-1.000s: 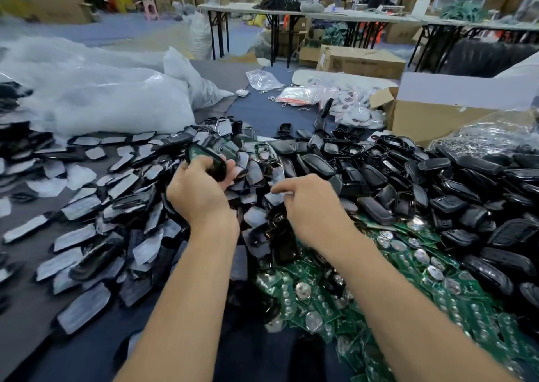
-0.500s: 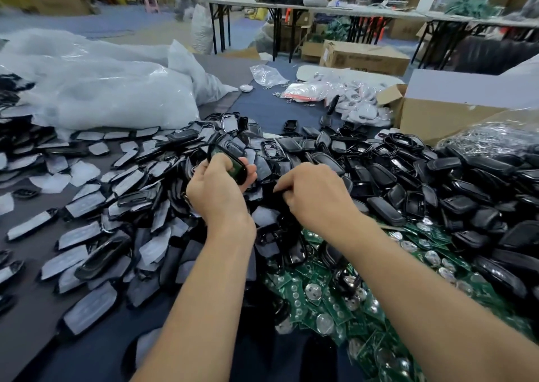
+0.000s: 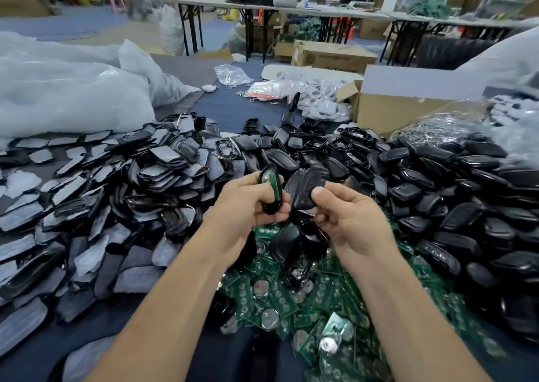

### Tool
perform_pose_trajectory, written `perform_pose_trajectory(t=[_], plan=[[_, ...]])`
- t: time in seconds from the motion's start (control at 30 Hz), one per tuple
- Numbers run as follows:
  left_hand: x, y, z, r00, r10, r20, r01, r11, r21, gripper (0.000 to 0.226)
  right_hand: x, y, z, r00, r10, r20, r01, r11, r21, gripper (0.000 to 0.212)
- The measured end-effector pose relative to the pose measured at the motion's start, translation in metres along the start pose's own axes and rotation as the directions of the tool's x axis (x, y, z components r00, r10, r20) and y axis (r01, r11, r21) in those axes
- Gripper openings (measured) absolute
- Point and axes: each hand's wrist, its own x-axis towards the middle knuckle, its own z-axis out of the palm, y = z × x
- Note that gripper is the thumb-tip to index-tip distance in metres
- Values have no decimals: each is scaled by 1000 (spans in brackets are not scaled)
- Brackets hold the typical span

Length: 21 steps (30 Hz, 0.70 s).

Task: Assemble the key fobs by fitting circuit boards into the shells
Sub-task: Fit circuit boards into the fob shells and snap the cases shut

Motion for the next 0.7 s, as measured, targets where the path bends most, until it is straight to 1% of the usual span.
perform_pose_trajectory(t=[0.07, 0.1, 0.2, 0.3, 0.37, 0.43, 0.5, 0.57, 0.63, 0.67, 0.7], plan=[[-2, -2, 2, 999, -30, 24, 28, 997, 72, 24, 1, -1, -5, 999, 40, -13, -39, 996, 86, 31], [-3, -3, 3, 999, -36, 30, 33, 995, 98, 24, 1, -1, -8, 998, 57, -16, -54, 990, 130, 35], [-7, -2, 10, 997, -42, 69, 37, 996, 76, 17, 2, -4, -16, 996, 83, 11, -83, 975, 206, 33], [-8, -1, 9, 995, -8, 100, 9, 1000, -9, 24, 3, -5, -16, 994, 92, 52, -101, 969, 227, 32], [-6, -2, 5, 995, 15, 96, -15, 1000, -6, 21, 2, -4, -14, 993, 96, 62, -108, 968, 225, 26], [-3, -6, 6, 997, 71, 31, -75, 987, 141, 18, 2, -2, -13, 994, 104, 44, -111, 972, 206, 19], [0, -12, 9, 987, 161, -25, -148, 949, 279, 16, 1, 0, -12, 993, 109, 34, -114, 975, 190, 17], [1, -17, 12, 978, 206, -22, -188, 929, 319, 8, 0, 0, -11, 994, 100, 39, -106, 979, 177, 15], [0, -18, 14, 978, 210, -16, -188, 907, 377, 19, -1, 0, -10, 996, 78, 39, -83, 982, 168, 22], [-1, -19, 15, 977, 210, -19, -183, 890, 417, 22, -2, 0, -8, 997, 71, 38, -76, 984, 162, 22], [-1, -19, 15, 974, 224, -25, -189, 872, 452, 23, -3, 0, -7, 997, 66, 37, -71, 984, 161, 17]])
